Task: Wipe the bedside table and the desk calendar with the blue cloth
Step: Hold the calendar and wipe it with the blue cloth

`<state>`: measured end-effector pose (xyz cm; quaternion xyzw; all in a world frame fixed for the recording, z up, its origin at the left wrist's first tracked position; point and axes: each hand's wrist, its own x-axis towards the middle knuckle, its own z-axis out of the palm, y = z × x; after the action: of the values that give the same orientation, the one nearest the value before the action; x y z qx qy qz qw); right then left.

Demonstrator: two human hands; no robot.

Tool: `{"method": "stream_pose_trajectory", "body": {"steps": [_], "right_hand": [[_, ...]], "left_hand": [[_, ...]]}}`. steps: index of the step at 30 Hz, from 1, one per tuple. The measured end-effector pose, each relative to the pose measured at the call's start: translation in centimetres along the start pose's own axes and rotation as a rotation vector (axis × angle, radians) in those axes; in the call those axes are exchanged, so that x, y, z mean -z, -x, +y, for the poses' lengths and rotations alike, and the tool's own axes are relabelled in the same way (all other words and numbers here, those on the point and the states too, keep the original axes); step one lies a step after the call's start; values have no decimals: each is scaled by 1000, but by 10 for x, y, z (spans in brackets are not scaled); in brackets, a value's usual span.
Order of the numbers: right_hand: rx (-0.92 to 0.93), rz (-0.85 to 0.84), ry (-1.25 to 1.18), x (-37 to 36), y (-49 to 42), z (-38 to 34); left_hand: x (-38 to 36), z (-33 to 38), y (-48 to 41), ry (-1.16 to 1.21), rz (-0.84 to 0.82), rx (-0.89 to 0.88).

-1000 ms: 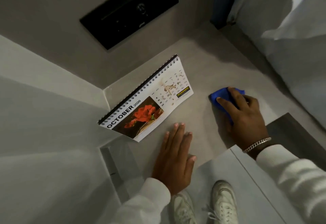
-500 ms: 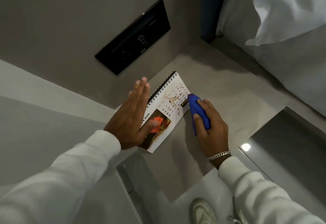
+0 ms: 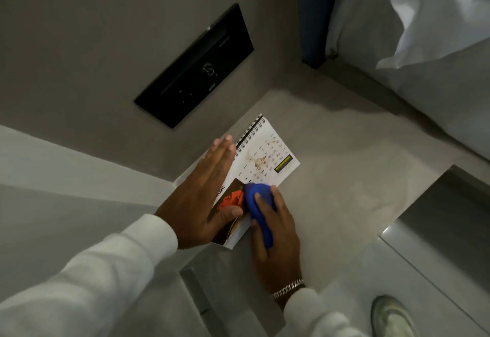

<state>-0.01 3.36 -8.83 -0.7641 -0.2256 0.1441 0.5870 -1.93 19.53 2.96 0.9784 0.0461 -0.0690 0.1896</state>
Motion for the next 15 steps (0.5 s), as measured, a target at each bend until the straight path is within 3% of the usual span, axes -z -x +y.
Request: {"method": "stream_pose_trajectory", "body": {"steps": [8,15], "right_hand": [[-55,224,12,13,-78,-17],[70,-12,67,-18,3,-9]], "left_hand": [[-4,-2,0,-71,-1,12],[-1,-5,1,-48,8,-6]]}}
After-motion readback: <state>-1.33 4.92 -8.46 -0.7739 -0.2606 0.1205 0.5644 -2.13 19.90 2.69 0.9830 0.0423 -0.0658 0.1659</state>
